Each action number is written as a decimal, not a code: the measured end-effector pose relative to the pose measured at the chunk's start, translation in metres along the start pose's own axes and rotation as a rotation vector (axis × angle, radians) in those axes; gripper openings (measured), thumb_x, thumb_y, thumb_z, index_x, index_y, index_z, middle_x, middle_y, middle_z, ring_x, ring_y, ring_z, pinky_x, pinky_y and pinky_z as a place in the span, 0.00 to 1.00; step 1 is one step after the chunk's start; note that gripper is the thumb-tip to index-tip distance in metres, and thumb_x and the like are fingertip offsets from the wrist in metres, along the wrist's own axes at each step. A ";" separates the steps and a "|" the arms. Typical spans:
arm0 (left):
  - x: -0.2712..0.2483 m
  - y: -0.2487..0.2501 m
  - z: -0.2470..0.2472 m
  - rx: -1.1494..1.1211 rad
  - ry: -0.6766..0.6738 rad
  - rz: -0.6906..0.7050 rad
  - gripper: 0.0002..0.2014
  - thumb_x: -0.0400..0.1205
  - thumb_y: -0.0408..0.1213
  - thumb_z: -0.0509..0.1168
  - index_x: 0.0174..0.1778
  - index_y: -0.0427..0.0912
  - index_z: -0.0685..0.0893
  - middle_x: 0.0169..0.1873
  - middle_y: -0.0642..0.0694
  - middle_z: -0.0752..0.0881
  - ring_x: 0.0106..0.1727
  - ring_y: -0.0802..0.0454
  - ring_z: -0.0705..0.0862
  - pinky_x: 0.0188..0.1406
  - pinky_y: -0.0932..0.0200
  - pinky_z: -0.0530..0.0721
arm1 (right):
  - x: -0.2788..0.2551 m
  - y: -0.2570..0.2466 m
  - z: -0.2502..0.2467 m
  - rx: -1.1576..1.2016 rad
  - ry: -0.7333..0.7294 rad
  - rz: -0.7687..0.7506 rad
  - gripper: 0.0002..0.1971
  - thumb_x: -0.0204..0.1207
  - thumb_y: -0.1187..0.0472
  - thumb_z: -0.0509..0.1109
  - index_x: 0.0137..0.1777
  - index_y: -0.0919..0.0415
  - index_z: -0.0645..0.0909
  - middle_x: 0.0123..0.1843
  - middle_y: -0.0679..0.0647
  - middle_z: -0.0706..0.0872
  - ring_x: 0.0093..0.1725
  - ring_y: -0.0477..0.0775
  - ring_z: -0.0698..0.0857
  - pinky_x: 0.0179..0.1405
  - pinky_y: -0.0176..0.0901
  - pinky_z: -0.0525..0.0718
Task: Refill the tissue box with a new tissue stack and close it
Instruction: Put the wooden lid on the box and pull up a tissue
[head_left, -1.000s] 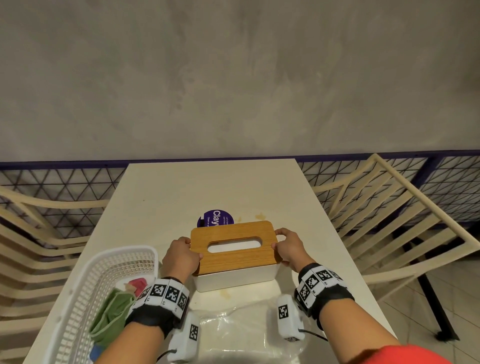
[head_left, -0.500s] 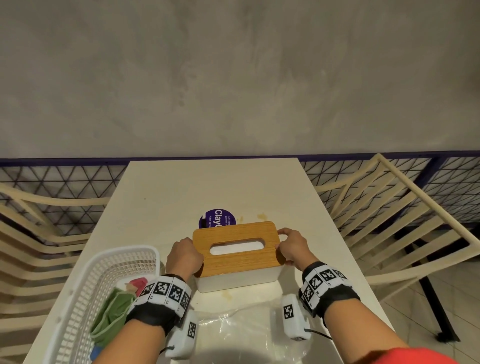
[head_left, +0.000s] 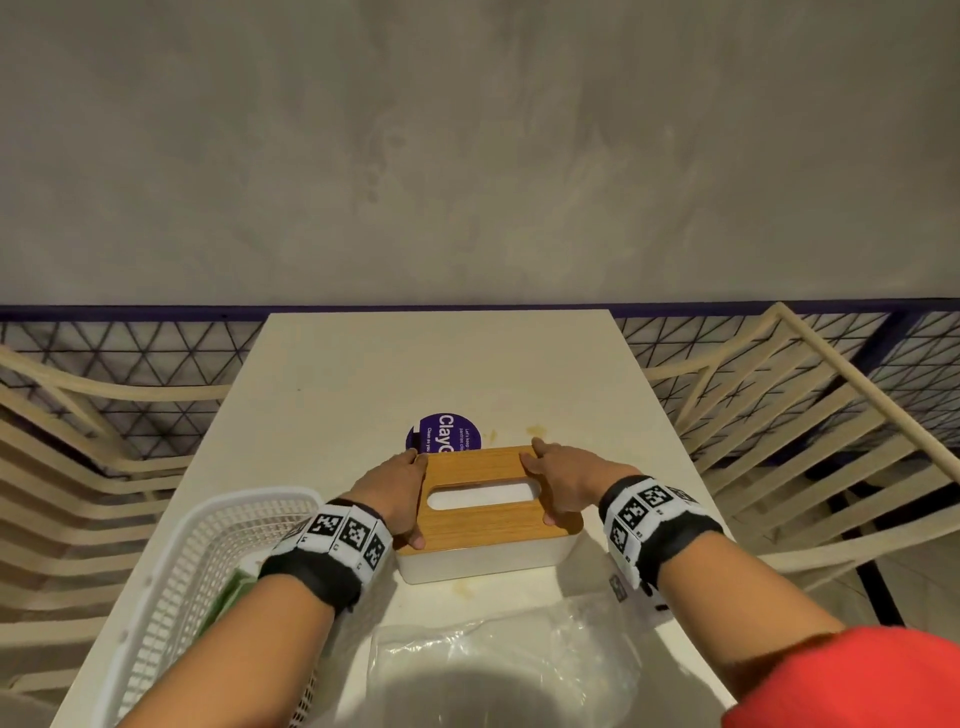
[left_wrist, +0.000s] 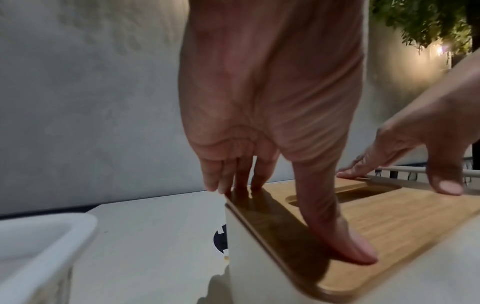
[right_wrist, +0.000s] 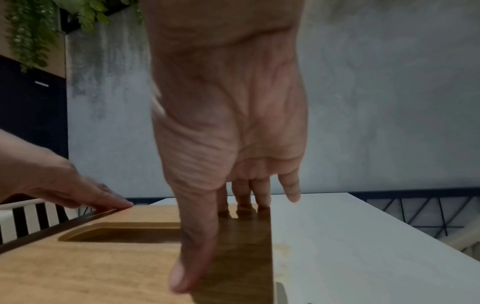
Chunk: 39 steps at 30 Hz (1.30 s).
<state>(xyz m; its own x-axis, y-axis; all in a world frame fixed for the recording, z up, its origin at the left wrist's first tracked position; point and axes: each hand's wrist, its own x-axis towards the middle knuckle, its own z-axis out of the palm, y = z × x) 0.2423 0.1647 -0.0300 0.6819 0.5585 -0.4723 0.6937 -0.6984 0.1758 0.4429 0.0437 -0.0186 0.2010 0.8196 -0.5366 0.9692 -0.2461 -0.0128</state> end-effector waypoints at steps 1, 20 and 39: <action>0.001 0.000 0.000 0.026 -0.008 0.004 0.59 0.59 0.42 0.83 0.82 0.44 0.53 0.80 0.45 0.62 0.77 0.44 0.68 0.75 0.45 0.70 | 0.002 0.001 0.000 -0.018 -0.031 0.002 0.51 0.68 0.56 0.79 0.83 0.56 0.47 0.84 0.60 0.47 0.78 0.63 0.62 0.74 0.58 0.68; -0.011 0.000 -0.006 0.028 -0.082 0.005 0.56 0.69 0.44 0.77 0.83 0.44 0.43 0.84 0.43 0.43 0.84 0.44 0.50 0.82 0.44 0.53 | -0.002 0.000 0.011 0.094 -0.019 0.018 0.51 0.69 0.57 0.77 0.83 0.55 0.43 0.85 0.58 0.42 0.82 0.63 0.50 0.77 0.65 0.60; -0.028 0.028 0.023 -0.014 0.271 -0.181 0.30 0.75 0.51 0.70 0.68 0.40 0.72 0.68 0.43 0.77 0.63 0.43 0.79 0.59 0.51 0.76 | 0.012 -0.095 -0.005 -0.220 0.378 -0.073 0.12 0.81 0.56 0.63 0.46 0.62 0.84 0.45 0.57 0.88 0.42 0.58 0.85 0.36 0.45 0.76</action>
<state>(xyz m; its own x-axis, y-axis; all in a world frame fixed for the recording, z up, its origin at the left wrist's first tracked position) 0.2370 0.1193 -0.0318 0.5831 0.7728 -0.2504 0.8109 -0.5722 0.1224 0.3541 0.0799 -0.0193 0.1292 0.9723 -0.1946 0.9818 -0.0978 0.1628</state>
